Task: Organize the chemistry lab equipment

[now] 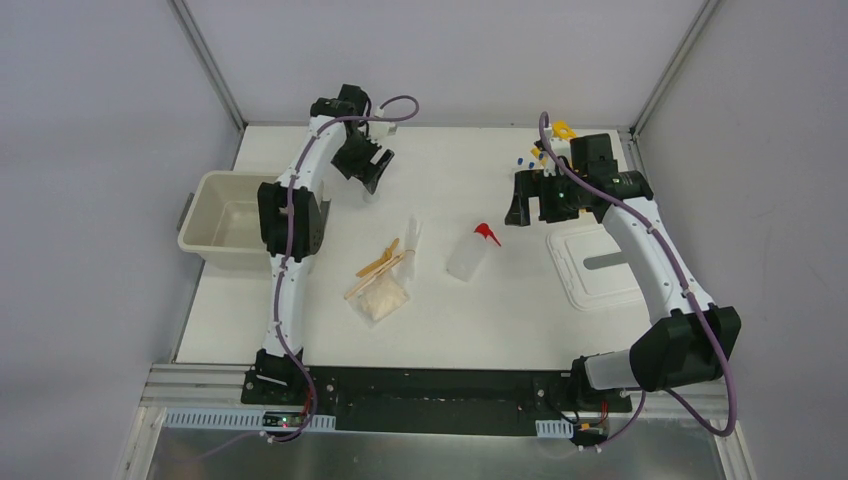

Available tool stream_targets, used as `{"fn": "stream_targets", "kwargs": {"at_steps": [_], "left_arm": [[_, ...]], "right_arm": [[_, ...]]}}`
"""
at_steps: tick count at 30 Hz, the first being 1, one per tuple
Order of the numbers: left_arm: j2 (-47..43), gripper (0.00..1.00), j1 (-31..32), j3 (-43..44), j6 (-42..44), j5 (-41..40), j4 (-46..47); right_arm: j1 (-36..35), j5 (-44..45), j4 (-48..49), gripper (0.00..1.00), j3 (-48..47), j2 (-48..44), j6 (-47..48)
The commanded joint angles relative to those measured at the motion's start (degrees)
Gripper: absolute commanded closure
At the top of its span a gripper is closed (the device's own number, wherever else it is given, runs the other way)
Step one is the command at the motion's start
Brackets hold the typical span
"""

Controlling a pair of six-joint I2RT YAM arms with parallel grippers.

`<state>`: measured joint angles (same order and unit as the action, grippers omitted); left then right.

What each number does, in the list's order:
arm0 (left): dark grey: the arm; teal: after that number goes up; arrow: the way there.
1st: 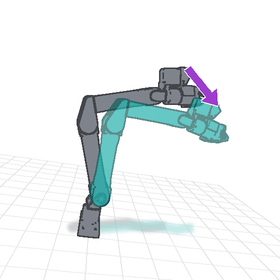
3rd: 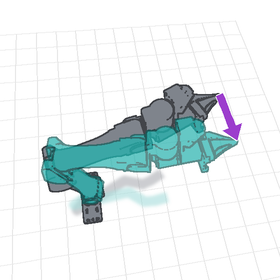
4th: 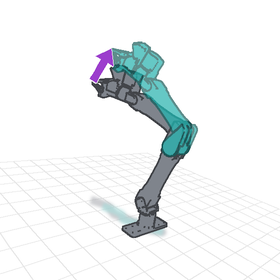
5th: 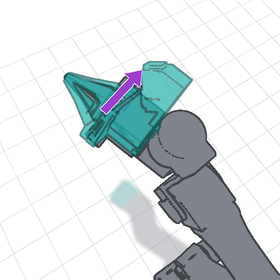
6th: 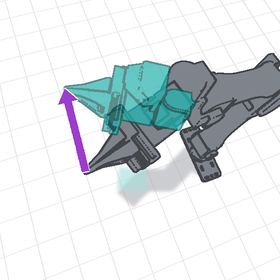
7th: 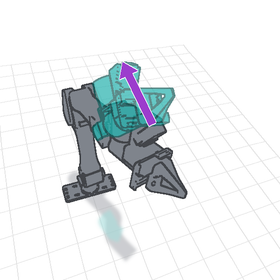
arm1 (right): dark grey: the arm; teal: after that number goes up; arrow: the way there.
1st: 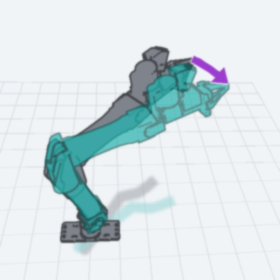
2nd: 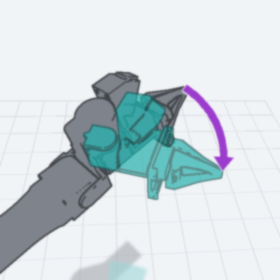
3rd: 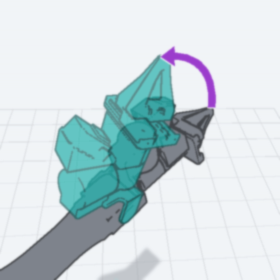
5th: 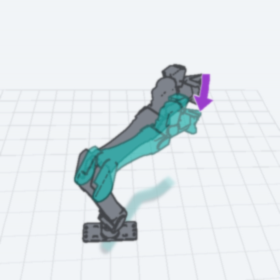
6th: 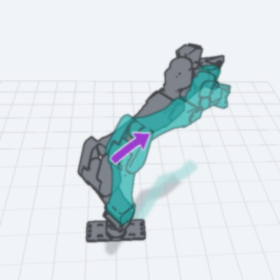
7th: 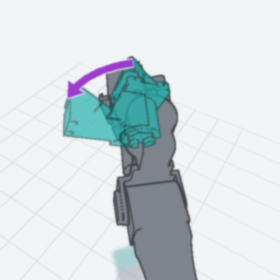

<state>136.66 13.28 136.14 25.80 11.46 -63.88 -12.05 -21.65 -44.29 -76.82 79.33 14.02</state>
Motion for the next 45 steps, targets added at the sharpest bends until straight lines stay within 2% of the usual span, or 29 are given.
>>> {"fn": "stream_targets", "kwargs": {"at_steps": [1,15,20,24,26,30,36,40,45], "left_arm": [[0.8,0.19,-0.1,0.8,-5.8,0.5,4.1],[6.6,0.33,0.1,-2.1,-6.4,1.9,7.6],[6.9,0.46,0.3,-4.3,-6.3,1.4,8.9],[6.5,0.68,0.3,-4.8,-6.4,2.0,9.4],[5.2,0.76,0.5,-4.6,-6.7,2.4,9.4],[-2.4,0.85,0.7,-4.6,-8.6,5.1,9.0],[-20.0,0.89,-1.0,-5.2,-6.9,10.0,1.9],[-29.2,0.88,-8.2,-10.8,-8.3,17.3,-2.5],[-36.6,0.89,-21.6,-20.5,-8.1,17.5,-4.7]], "right_arm": [[-0.2,1.0,0.2,0.02,-1.8,0.4,0.2],[0.2,2.6,0.3,0.01,-2.3,1.9,0.4],[0.3,2.9,0.4,0.01,-2.4,2.6,0.5],[0.3,3.0,0.3,0.01,-2.4,3.0,0.8],[0.3,3.0,0.4,0.01,-2.4,3.2,0.9],[0.3,2.4,0.5,0.01,-2.1,3.2,1.1],[0.3,0.4,0.6,0.01,-1.5,3.2,0.8],[0.3,-1.0,0.9,0.01,-0.6,3.3,0.9],[0.2,-1.6,1.4,0.01,-0.3,3.3,0.2]]}}
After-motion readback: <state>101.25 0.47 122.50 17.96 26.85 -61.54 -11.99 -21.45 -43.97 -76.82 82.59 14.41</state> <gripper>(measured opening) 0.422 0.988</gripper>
